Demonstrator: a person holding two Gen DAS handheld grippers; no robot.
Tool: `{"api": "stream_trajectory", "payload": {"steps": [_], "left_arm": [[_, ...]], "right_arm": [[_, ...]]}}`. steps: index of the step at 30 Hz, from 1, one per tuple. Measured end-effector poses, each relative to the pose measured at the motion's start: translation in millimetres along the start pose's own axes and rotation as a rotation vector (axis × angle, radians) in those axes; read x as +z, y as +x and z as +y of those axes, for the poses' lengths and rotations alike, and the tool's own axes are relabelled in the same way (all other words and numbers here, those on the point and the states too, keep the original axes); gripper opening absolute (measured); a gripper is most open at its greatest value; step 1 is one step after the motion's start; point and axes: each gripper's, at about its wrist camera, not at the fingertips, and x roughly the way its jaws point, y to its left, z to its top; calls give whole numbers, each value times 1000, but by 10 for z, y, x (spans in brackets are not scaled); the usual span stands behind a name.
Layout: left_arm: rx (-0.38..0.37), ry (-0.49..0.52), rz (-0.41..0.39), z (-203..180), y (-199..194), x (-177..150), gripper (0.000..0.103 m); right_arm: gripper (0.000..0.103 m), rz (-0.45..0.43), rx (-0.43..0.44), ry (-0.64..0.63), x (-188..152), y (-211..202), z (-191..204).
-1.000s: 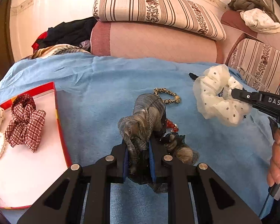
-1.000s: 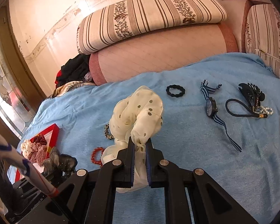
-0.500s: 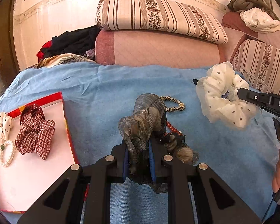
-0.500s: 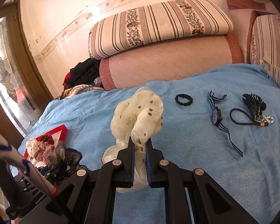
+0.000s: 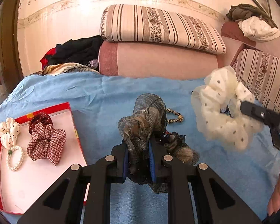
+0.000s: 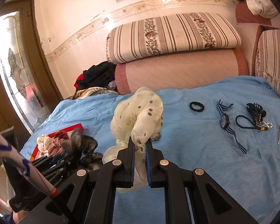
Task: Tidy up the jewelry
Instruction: 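Lift both held scrunchies and carry them over the red-rimmed box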
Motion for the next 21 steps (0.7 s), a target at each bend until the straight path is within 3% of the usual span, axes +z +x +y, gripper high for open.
{"api": "stream_trajectory", "payload": {"steps": [10, 21], "left_arm": [[-3, -32, -38, 156, -206, 57, 17], [22, -100, -89, 559, -490, 95, 17]], "right_arm": [[11, 14, 28, 26, -77, -138, 195], [11, 16, 58, -27, -62, -240, 629]]}}
